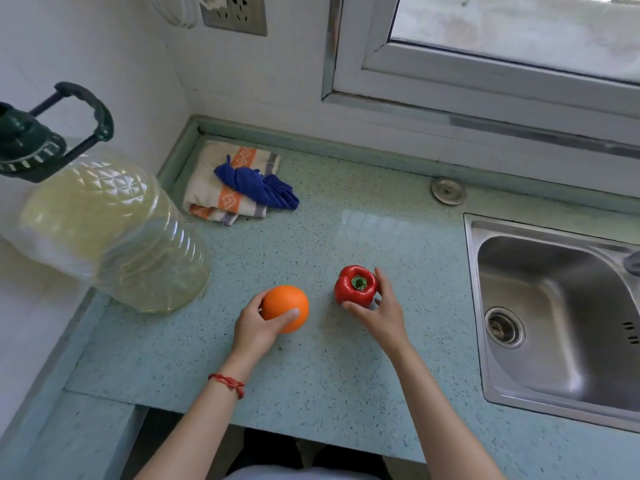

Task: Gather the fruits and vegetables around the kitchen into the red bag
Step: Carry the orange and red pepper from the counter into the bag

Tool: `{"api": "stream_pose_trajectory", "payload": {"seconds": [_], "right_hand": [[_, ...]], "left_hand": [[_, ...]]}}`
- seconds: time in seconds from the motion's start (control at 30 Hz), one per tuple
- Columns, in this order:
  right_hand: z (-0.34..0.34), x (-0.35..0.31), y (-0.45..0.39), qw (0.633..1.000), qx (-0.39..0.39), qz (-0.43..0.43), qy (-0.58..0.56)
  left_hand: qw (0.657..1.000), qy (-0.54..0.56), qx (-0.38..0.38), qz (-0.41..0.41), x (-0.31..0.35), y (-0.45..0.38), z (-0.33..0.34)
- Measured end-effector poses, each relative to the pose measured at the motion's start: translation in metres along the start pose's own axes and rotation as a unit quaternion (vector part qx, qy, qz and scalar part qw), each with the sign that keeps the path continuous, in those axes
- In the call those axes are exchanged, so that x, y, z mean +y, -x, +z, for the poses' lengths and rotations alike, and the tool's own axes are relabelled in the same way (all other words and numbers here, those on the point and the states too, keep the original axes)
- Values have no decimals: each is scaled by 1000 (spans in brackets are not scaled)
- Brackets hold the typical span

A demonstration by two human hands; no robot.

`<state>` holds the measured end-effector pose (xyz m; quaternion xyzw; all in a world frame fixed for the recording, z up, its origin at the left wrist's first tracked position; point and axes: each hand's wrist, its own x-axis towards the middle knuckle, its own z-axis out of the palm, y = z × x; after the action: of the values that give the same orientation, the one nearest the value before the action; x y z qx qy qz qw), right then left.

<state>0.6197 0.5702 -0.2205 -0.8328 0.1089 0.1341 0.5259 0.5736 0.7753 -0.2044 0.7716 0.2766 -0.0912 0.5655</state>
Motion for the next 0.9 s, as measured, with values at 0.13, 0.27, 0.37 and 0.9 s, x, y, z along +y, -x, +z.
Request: {"api": "stream_pose_trajectory", "payload": {"seconds": [0.13, 0.27, 0.37, 0.9], "right_hand": [[1, -3, -3, 1000, 5, -6, -22], [1, -6, 5, 998, 4, 1, -64], [1, -11, 11, 996, -1, 10, -94], [9, -26, 27, 959, -255, -19, -121]], "left_hand": [[1000, 19, 1, 2, -2, 1, -3], [999, 37, 2, -2, -5, 0, -5], [998, 61, 5, 0, -7, 2, -7], [958, 236, 156, -50, -39, 71, -19]]}}
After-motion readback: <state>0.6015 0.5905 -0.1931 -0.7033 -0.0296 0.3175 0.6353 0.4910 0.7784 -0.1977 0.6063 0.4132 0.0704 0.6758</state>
